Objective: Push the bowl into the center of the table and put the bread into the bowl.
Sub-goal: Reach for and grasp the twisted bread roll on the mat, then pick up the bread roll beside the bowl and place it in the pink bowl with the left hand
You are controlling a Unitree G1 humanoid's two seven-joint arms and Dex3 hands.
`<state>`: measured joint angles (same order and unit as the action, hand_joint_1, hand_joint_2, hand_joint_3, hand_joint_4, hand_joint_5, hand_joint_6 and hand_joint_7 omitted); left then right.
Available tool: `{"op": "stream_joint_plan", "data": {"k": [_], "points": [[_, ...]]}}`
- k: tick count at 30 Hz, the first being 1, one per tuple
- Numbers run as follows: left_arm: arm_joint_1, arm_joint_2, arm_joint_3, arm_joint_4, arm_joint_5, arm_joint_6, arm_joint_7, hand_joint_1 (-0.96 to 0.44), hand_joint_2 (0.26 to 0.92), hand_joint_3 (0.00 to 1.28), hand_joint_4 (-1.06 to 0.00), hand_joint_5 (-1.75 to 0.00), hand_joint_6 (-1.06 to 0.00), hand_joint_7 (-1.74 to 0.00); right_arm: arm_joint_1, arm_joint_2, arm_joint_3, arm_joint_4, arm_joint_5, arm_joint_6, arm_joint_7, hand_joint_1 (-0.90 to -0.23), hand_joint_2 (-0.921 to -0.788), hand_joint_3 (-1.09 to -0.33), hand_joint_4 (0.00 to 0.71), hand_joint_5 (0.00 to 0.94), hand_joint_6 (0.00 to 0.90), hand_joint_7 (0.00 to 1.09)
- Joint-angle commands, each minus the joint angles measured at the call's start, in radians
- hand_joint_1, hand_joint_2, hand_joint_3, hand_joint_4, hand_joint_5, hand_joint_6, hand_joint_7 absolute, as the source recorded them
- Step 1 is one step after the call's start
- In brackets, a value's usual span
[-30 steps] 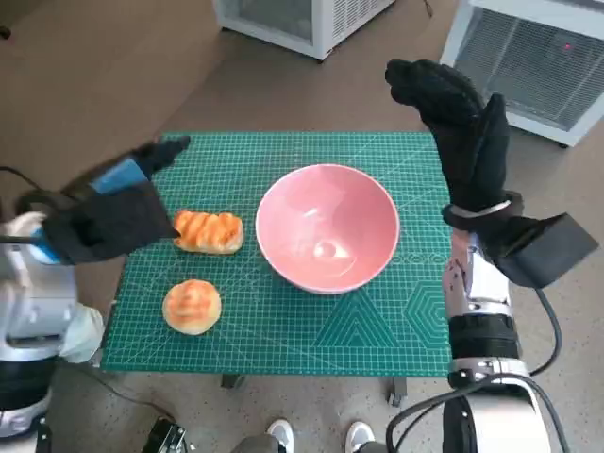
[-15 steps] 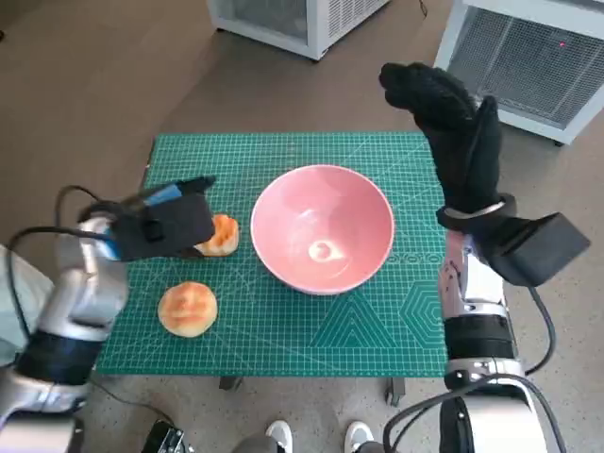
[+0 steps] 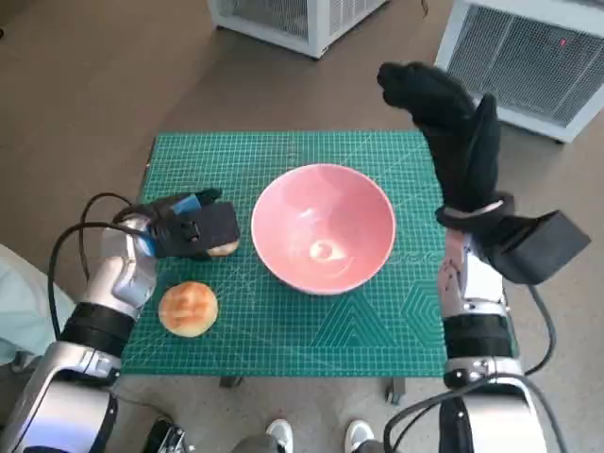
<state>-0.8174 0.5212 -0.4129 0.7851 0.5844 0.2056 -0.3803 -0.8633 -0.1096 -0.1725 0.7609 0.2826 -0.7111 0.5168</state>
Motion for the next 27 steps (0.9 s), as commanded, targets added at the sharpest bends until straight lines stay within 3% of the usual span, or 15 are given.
{"op": "stream_joint_plan", "data": {"k": [1, 4, 8, 9, 10, 11, 13, 16, 21, 27], "points": [[-0.042, -0.024, -0.018, 0.088, 0.016, -0.046, 0.033, -0.09, 0.773, 0.02, -0.22, -0.02, -0.33, -0.03, 0.014, 0.002, -0.001, 0.003, 0.010, 0.017, 0.011, -0.648, -0.921, -0.747, 0.205, 0.001, 0.068, 0.52], [-0.056, -0.034, -0.030, 0.138, 0.028, -0.069, 0.063, -0.01, 0.799, 0.03, -0.30, -0.02, -0.43, -0.04, 0.017, 0.001, 0.000, 0.000, 0.011, 0.017, 0.012, -0.650, -0.921, -0.746, 0.205, 0.001, 0.067, 0.52], [-0.072, -0.038, -0.046, 0.197, 0.049, -0.107, 0.120, 0.04, 0.849, 0.03, -0.63, -0.09, -0.65, -0.07, 0.021, -0.001, -0.001, -0.006, 0.013, 0.017, 0.013, -0.653, -0.921, -0.744, 0.206, 0.002, 0.066, 0.52], [-0.074, -0.039, -0.049, 0.208, 0.053, -0.116, 0.134, 0.03, 0.875, 0.05, -0.67, -0.49, -0.63, -0.44, 0.021, -0.002, -0.002, -0.006, 0.014, 0.017, 0.014, -0.654, -0.921, -0.743, 0.206, 0.002, 0.065, 0.53], [-0.076, -0.038, -0.050, 0.219, 0.057, -0.127, 0.152, 0.02, 0.892, 0.07, -0.68, -0.77, -0.60, -0.69, 0.022, -0.003, -0.002, -0.007, 0.015, 0.017, 0.014, -0.654, -0.921, -0.743, 0.207, 0.002, 0.065, 0.53], [-0.078, -0.038, -0.052, 0.229, 0.059, -0.136, 0.165, 0.01, 0.902, 0.07, -0.69, -0.95, -0.60, -0.82, 0.022, -0.004, -0.003, -0.008, 0.015, 0.018, 0.014, -0.654, -0.921, -0.742, 0.207, 0.002, 0.065, 0.53], [-0.080, -0.036, -0.055, 0.242, 0.064, -0.155, 0.196, 0.01, 0.911, 0.07, -0.70, -1.10, -0.61, -0.92, 0.023, -0.005, -0.004, -0.010, 0.017, 0.018, 0.015, -0.654, -0.921, -0.742, 0.207, 0.002, 0.064, 0.53], [-0.082, -0.028, -0.054, 0.248, 0.064, -0.178, 0.225, 0.00, 0.917, 0.07, -0.69, -1.21, -0.63, -1.01, 0.026, -0.005, -0.005, -0.012, 0.017, 0.018, 0.015, -0.653, -0.921, -0.741, 0.207, 0.002, 0.063, 0.53], [-0.084, -0.002, -0.031, 0.197, 0.048, -0.188, 0.229, 0.00, 0.920, 0.08, -0.67, -1.25, -0.63, -1.08, 0.025, -0.005, -0.006, -0.007, 0.017, 0.016, 0.015, -0.653, -0.921, -0.738, 0.208, 0.002, 0.063, 0.54], [-0.057, 0.050, 0.050, -0.027, 0.003, -0.148, 0.192, 0.00, 0.920, 0.08, -0.68, -1.23, -0.63, -1.11, 0.029, -0.004, -0.005, -0.016, 0.017, 0.017, 0.012, -0.652, -0.921, -0.737, 0.209, 0.002, 0.062, 0.54]]}}
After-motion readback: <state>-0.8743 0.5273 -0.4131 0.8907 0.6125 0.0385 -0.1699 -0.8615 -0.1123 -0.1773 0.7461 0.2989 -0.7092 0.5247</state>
